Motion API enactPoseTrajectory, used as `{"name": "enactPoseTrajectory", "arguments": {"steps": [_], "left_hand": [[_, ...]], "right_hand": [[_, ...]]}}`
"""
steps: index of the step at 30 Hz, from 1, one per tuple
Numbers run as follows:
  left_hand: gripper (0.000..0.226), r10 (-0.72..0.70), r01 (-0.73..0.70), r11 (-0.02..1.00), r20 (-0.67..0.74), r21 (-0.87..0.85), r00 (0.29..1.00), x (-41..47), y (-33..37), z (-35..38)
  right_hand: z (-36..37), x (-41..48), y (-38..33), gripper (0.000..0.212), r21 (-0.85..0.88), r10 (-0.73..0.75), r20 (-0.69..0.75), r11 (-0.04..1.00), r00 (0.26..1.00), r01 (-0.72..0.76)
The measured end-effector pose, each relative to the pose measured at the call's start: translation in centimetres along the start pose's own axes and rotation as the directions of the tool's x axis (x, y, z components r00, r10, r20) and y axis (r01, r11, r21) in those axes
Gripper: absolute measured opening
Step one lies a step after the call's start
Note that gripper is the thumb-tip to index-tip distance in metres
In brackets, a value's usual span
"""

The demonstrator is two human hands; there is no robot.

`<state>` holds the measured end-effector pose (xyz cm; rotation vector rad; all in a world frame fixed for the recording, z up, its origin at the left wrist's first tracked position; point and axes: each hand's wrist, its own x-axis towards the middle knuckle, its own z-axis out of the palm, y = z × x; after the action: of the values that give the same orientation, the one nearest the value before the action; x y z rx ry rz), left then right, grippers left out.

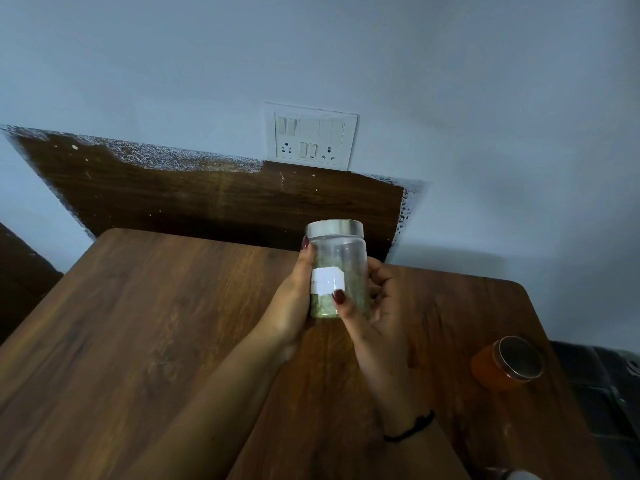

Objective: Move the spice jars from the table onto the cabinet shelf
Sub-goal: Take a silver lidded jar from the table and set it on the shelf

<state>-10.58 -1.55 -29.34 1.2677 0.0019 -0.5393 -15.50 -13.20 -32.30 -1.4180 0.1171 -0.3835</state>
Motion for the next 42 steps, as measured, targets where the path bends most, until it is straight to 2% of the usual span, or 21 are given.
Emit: {"name": "enactPoseTrajectory", "arguments": {"steps": [5,8,12,14,20,25,28,31,34,36,42], "left_hand": [[0.054,0.041,-0.040,0.996,-0.005,0.079,0.999,0.0,0.7,0.3],[0.065,0.011,-0.008,0.998,-0.054,0.065,0.998,0.2,0.8,-0.4],[0.058,-0.015,0.018,0.999,-0.066,0.049,0.998,0.6,0.4,-1.0],[0.062,-0.040,0.040,0.999,-0.030,-0.005,0.999,0.6,0.3,-0.7],[0.079,-0.043,0.069,0.974,0.123,-0.216,0.992,0.4,-0.2,-0.1],[0.077,-0.006,0.029,0.977,0.111,-0.212,0.994,0.6,-0.3,-0.3],[0.075,0.019,0.001,0.986,0.119,-0.169,0.993,0.4,-0.1,-0.3],[0.074,0.041,-0.026,0.994,0.141,-0.103,0.989,0.2,0.5,-0.5],[0.072,0.090,-0.086,0.996,0.159,-0.036,0.983,0.0,1.6,-0.3],[0.072,0.133,-0.132,0.991,0.182,-0.019,0.974,0.1,2.5,-0.2],[0.074,0.246,-0.268,0.961,0.230,0.070,0.942,0.1,7.1,1.1]], "right_hand": [[-0.2,0.1,0.3,0.076,0.082,-0.001,0.015,0.997,1.000,0.000],[-0.3,0.1,0.0,0.071,0.130,0.017,0.003,0.991,1.000,-0.017],[-0.1,-0.1,-0.3,0.092,0.239,0.144,-0.030,0.962,0.989,-0.132],[-0.1,-0.4,-0.2,0.092,0.248,0.153,-0.009,0.958,0.988,-0.146],[0.2,-0.7,0.1,0.084,0.196,0.107,-0.011,0.975,0.994,-0.102],[0.1,-0.3,-0.5,0.061,0.122,-0.052,-0.041,0.991,0.998,0.057],[0.1,-0.3,-0.8,0.075,0.051,-0.104,-0.068,0.993,0.992,0.107],[-0.1,-0.2,-1.4,0.090,0.082,-0.080,-0.001,0.993,0.997,0.080],[-0.5,0.1,-2.2,0.095,0.115,-0.052,0.197,0.993,0.979,0.030],[-0.6,0.4,-2.8,0.093,0.105,-0.065,0.272,0.994,0.960,0.038],[-0.3,2.5,-6.3,0.098,0.087,-0.138,0.272,0.989,0.952,0.118]]}}
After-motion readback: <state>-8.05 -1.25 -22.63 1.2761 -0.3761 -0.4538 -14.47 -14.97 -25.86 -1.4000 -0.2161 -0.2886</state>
